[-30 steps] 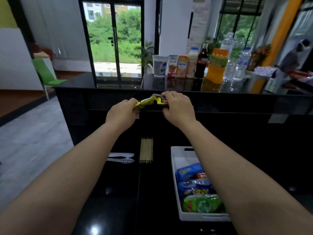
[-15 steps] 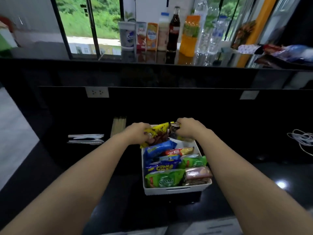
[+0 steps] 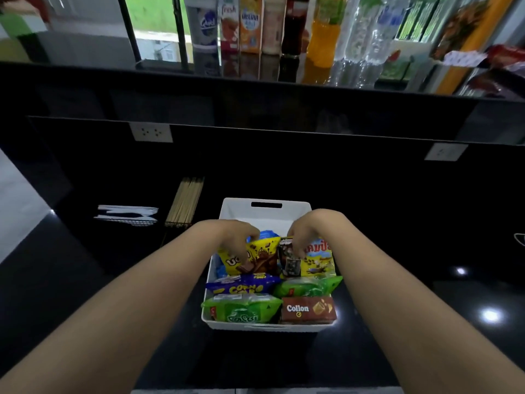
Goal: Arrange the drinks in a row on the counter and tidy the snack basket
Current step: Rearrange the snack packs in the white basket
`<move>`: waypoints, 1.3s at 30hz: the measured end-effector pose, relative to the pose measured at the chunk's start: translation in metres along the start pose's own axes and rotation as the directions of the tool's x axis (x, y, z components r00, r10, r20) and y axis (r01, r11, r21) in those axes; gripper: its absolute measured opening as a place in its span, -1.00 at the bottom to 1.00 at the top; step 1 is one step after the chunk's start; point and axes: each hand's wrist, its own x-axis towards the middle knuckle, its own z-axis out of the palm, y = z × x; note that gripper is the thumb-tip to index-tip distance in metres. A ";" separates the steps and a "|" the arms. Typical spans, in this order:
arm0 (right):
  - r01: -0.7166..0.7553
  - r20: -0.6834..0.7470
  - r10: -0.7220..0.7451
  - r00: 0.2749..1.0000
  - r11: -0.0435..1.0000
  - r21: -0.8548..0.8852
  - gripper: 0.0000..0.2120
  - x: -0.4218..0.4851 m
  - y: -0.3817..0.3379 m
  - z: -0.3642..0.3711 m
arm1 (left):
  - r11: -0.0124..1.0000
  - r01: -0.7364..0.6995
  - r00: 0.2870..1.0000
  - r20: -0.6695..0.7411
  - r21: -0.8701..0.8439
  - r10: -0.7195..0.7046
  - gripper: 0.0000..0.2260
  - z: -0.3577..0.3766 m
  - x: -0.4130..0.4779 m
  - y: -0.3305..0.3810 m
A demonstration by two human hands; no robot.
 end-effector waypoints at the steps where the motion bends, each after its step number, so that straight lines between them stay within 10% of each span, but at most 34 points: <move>1: 0.011 0.015 -0.011 1.000 1.000 -0.011 -0.53 0.001 -0.001 -0.003 | 1.000 0.008 1.000 0.024 0.008 -0.008 -0.48 -0.002 0.000 0.001; 21: 0.021 -0.001 -0.022 1.000 0.978 -0.208 -0.33 0.003 -0.016 0.001 | 0.951 0.096 0.972 0.177 0.293 -0.152 -0.39 0.007 0.006 0.022; 27: 0.028 0.124 -0.049 0.991 0.986 0.167 -0.37 -0.007 -0.008 -0.007 | 0.990 0.120 0.903 0.405 0.075 -0.140 -0.24 0.005 0.004 0.012; 33: -0.039 0.183 -0.118 0.976 0.732 0.680 -0.33 -0.004 0.015 -0.008 | 0.926 0.253 0.893 0.435 -0.279 -0.113 -0.16 -0.004 0.002 0.000; 39: 0.001 -0.030 0.019 0.999 0.824 0.566 -0.70 0.013 0.004 0.010 | 0.888 0.263 0.922 0.371 -0.377 -0.115 -0.29 -0.002 0.007 -0.015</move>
